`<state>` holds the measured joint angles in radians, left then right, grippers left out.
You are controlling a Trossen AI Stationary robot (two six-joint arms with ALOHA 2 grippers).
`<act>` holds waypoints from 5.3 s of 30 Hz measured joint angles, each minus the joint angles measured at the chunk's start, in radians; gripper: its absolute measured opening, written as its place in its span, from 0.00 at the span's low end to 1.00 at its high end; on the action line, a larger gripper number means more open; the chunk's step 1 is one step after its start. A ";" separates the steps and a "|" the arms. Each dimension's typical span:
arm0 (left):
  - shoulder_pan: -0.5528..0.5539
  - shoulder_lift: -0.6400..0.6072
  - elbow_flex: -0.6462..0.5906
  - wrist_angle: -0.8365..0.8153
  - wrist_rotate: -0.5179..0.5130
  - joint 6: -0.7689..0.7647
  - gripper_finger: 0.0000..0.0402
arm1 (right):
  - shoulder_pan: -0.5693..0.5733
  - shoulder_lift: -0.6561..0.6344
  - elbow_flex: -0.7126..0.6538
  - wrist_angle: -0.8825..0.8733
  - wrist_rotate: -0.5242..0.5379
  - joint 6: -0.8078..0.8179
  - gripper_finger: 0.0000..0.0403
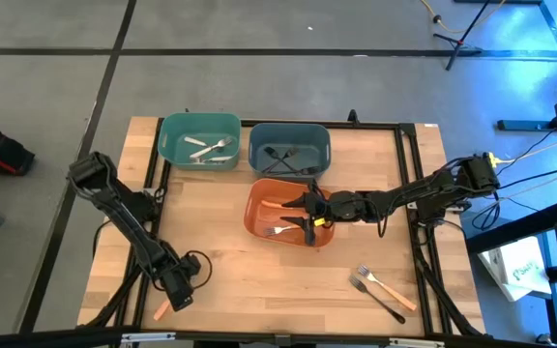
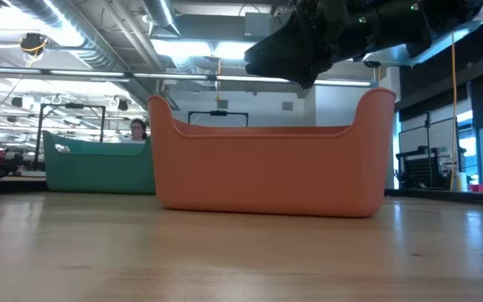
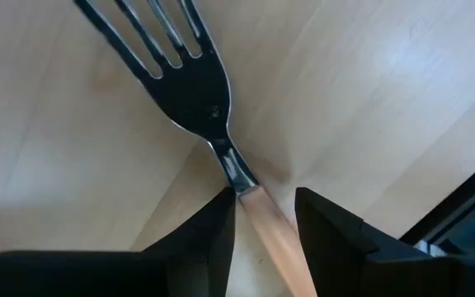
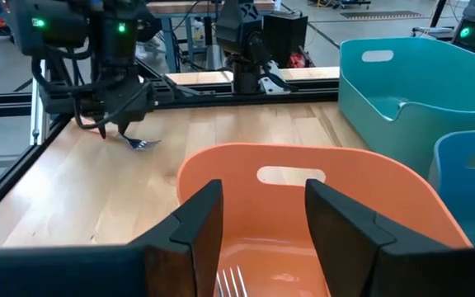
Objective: Sort silverware by color (type)
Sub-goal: Put the orange fork into the orange bin
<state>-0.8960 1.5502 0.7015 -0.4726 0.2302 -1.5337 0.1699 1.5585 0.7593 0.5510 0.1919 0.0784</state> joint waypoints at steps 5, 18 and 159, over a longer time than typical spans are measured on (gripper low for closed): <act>0.008 0.015 0.004 -0.031 -0.004 0.091 0.30 | 0.000 0.000 0.000 0.000 0.008 0.003 0.40; 0.033 0.019 0.029 -0.072 -0.008 0.321 0.07 | 0.001 -0.001 0.003 0.028 0.009 0.056 0.40; 0.258 -0.356 -0.141 0.733 -0.655 1.561 0.31 | 0.755 0.000 0.233 -1.467 -0.191 1.623 0.40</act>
<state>-0.6382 1.1942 0.5602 0.2608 -0.4243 0.0275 0.9253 1.5587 0.9926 -0.9164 0.0013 1.7010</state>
